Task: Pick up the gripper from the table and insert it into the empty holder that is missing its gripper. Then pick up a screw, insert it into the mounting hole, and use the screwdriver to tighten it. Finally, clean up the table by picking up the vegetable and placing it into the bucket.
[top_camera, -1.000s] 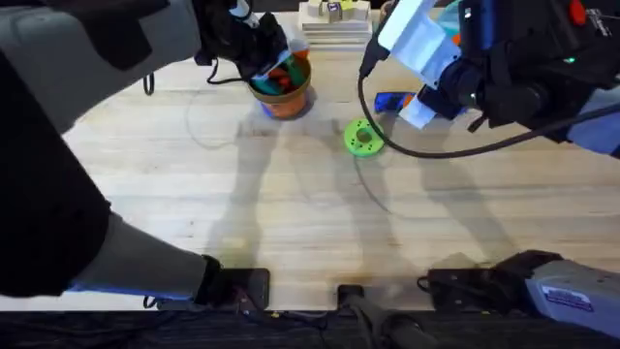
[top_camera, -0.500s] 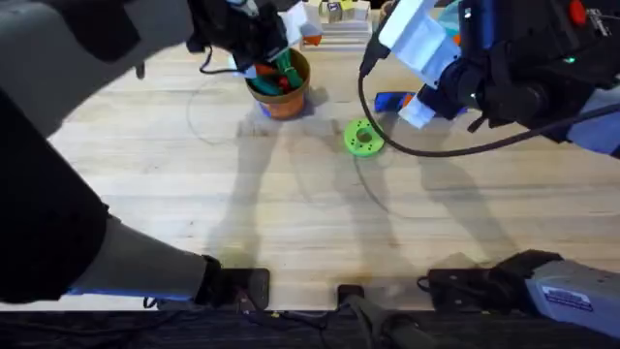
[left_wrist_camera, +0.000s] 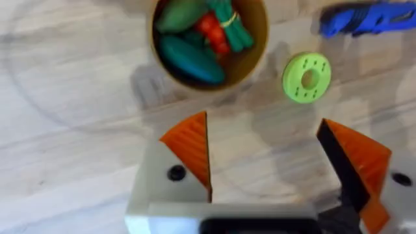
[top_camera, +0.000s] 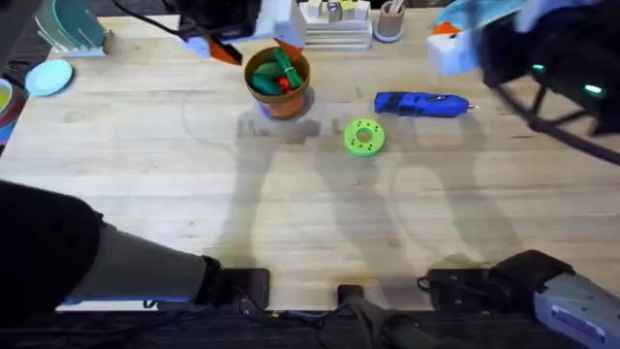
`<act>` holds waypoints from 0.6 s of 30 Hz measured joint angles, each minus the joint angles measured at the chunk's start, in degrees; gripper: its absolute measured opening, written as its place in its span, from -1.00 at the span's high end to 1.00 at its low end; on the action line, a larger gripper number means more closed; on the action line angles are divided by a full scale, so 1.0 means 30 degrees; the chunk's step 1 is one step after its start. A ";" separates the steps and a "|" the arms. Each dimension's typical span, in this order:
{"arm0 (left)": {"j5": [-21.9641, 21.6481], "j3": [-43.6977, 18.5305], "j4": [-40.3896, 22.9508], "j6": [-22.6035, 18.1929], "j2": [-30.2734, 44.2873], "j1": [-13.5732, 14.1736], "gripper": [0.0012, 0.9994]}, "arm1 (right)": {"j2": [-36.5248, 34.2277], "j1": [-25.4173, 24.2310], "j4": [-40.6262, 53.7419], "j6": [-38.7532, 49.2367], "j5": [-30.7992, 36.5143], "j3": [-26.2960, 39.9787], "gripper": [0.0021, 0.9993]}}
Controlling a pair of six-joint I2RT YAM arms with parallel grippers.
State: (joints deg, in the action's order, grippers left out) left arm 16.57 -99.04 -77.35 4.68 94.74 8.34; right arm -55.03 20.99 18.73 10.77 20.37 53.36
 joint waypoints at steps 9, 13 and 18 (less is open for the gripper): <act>-0.0989 -0.1130 -0.3430 -0.1059 -0.0234 0.0150 -0.99 | 0.2766 0.0036 0.5302 -0.4946 -0.1302 0.0509 -0.98; -0.1047 -0.1130 -0.3957 -0.1135 -0.0587 0.0714 -0.99 | 0.3238 0.0036 0.7464 -0.6186 -0.2432 0.0946 -0.98; -0.1040 -0.1145 -0.4443 -0.1266 -0.0780 0.1387 -0.99 | 0.3353 0.0036 0.8472 -0.6842 -0.4758 0.1109 -0.98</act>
State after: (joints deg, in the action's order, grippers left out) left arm 13.45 -102.48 -90.68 0.89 92.40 12.50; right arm -44.97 21.10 44.15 -9.75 6.09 56.69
